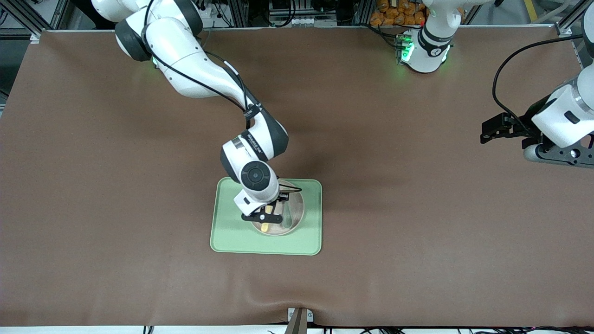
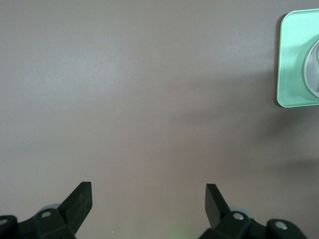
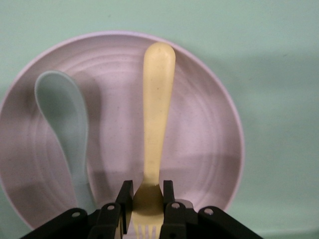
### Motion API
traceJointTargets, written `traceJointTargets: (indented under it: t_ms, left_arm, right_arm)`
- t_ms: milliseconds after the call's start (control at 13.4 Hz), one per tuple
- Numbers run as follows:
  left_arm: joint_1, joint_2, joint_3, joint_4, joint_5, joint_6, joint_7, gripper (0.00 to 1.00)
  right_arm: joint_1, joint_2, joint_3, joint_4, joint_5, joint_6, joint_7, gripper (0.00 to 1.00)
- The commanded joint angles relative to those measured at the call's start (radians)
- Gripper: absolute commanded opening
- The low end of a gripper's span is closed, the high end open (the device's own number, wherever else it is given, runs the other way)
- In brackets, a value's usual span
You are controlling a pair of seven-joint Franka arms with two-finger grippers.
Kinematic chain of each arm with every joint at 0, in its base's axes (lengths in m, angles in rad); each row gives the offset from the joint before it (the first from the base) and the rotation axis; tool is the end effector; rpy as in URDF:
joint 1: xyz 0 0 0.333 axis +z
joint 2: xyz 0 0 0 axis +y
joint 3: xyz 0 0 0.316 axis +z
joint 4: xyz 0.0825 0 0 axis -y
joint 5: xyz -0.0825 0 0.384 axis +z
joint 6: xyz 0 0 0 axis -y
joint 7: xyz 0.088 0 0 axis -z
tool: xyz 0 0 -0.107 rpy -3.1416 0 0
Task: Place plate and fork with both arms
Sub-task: 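Grasp the yellow fork with the right gripper and lift it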
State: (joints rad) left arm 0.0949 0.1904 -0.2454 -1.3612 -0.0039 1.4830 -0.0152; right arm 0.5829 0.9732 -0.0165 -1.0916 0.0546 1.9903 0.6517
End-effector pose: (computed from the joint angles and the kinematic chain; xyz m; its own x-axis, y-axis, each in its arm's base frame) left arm 0.5974 -0.0757 0.6078 0.9890 -0.1336 -0.0637 -0.1306 -0.9902 0.0489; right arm 0.6413 0.4165 0.2200 0.9915 -0.1029 -0.0802 -0.1018 -0.9946 0.0179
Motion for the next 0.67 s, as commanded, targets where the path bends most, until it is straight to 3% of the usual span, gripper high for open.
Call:
traceJointTargets:
  t_ms: [0,599]
  left_arm:
    - [0.005,-0.023,-0.003,-0.015,0.009,-0.006,0.017,1.0]
    - [0.006,-0.035,-0.002,-0.012,0.01,-0.006,0.021,1.0]
  right_arm:
    - [-0.061,-0.033,0.01,-0.002,-0.004,-0.028,-0.076,0.0]
    - [-0.16,-0.064,0.006,-0.069,-0.013,-0.062,-0.225,0.0]
